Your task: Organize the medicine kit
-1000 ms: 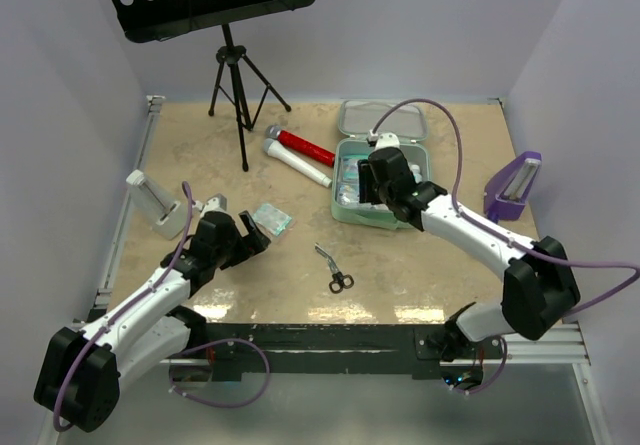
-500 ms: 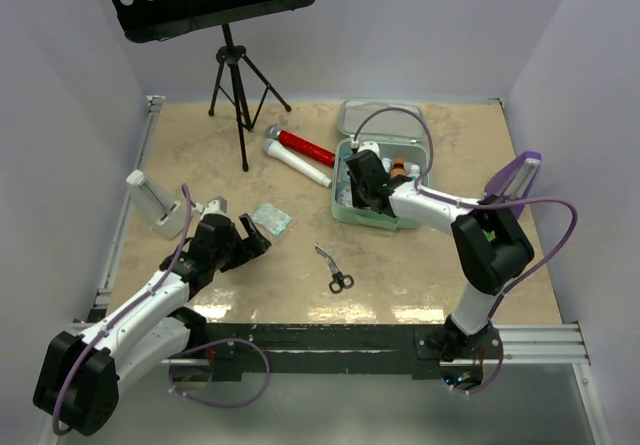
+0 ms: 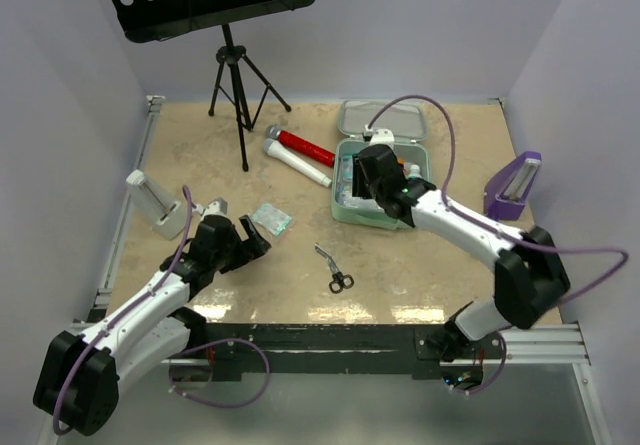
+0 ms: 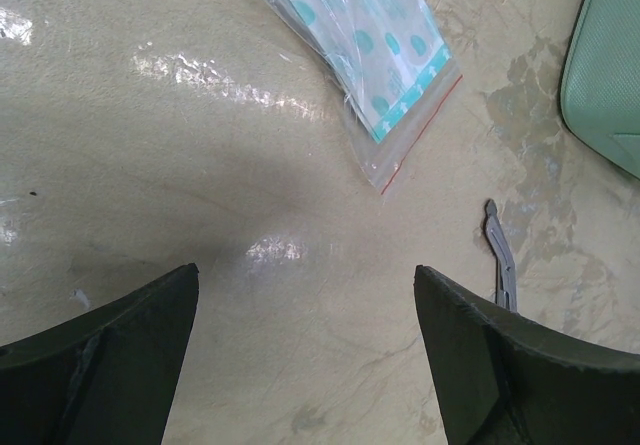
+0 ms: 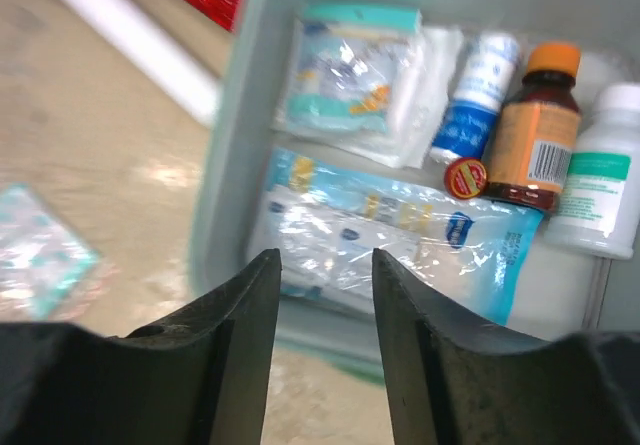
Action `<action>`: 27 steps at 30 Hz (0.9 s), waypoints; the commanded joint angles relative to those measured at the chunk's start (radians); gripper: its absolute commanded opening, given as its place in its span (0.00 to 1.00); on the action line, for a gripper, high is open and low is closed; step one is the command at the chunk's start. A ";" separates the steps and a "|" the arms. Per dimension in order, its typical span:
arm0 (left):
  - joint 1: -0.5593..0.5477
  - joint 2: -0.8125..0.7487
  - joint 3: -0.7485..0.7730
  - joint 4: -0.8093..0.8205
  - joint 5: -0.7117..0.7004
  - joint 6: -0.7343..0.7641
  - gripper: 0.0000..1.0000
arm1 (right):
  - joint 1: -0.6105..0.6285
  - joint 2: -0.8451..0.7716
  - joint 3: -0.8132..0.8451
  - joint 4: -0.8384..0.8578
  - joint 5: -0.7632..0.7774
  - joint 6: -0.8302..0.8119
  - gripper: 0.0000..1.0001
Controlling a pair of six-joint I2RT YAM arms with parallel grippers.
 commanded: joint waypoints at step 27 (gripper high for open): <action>0.006 -0.101 -0.007 -0.048 -0.001 -0.008 0.93 | 0.454 0.099 -0.078 -0.092 0.014 0.134 0.60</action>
